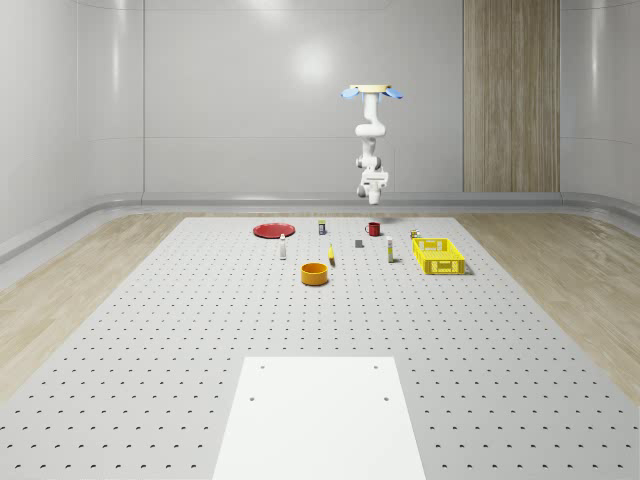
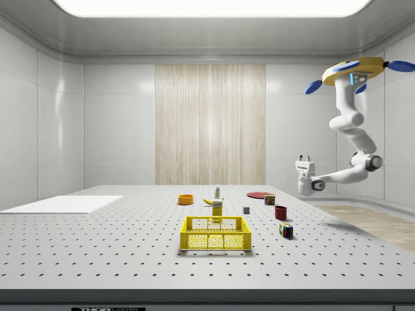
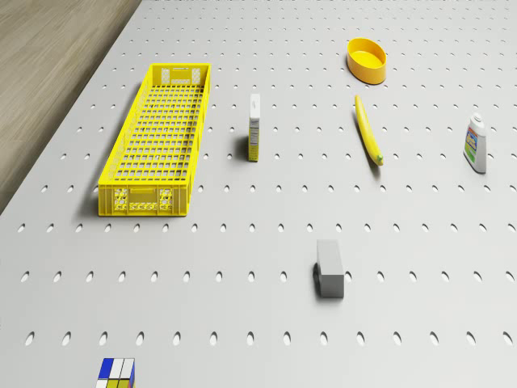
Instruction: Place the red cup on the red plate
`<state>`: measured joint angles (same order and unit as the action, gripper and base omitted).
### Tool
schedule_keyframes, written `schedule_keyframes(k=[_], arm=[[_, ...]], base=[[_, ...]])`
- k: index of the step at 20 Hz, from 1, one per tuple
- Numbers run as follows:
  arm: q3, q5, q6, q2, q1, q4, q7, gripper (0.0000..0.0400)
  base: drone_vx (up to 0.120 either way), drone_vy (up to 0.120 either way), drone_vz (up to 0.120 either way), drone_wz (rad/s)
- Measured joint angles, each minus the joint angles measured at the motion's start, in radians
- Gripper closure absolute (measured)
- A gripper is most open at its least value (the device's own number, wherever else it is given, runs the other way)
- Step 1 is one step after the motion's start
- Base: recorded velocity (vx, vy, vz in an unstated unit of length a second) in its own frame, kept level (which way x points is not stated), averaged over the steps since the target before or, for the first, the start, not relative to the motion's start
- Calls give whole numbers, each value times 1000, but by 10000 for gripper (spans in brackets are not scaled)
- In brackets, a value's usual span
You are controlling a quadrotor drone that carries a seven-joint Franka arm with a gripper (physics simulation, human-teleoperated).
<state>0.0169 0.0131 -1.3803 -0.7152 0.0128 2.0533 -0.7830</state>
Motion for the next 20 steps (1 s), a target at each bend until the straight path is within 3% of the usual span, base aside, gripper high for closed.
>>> schedule_keyframes(k=[3,7,12,17,20], arm=[[8,11,-2,-2,2,2,-1,0],[27,38,-6,-4,8,5,-5,0],[78,110,-10,-8,24,12,-14,0],[194,274,-18,-17,61,41,-37,0],[317,453,-27,-29,101,92,-65,0]], base=[[120,-13,0,0],[120,-100,0,0],[120,0,0,0],[120,0,0,0],[120,0,-93,0]])
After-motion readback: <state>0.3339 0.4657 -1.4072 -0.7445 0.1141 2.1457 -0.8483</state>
